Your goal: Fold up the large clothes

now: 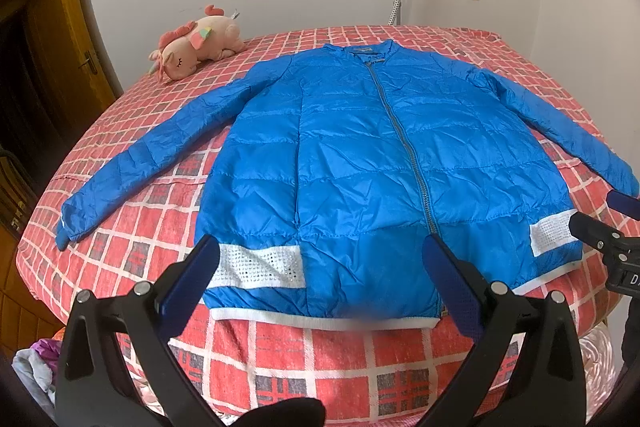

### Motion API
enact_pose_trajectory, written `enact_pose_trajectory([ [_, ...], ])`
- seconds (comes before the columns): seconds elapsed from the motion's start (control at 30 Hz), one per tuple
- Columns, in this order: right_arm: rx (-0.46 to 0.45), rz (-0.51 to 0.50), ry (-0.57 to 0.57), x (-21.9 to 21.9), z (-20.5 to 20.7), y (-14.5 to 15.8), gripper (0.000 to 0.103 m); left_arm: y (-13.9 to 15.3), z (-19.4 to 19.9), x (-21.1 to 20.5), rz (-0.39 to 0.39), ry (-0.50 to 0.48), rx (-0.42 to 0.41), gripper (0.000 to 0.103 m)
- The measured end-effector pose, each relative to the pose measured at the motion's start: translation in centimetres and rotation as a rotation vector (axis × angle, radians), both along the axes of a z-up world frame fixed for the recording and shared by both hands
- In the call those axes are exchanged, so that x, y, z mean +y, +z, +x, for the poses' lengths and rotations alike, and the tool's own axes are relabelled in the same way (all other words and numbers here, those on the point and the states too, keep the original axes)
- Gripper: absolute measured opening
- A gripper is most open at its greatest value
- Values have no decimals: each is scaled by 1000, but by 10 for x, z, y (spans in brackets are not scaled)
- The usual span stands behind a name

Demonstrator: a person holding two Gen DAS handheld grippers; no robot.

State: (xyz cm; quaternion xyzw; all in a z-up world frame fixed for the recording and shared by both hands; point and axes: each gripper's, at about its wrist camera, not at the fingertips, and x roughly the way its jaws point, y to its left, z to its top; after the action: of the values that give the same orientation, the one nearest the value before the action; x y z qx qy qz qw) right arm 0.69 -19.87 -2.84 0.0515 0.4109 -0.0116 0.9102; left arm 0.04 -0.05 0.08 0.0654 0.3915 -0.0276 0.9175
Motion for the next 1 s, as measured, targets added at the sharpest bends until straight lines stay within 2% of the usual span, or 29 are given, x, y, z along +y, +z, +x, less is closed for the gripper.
enact_pose_trajectory([
  [1.0,-2,1,1,-1,0,-1,99,0,2,2,5,1,-2,100],
])
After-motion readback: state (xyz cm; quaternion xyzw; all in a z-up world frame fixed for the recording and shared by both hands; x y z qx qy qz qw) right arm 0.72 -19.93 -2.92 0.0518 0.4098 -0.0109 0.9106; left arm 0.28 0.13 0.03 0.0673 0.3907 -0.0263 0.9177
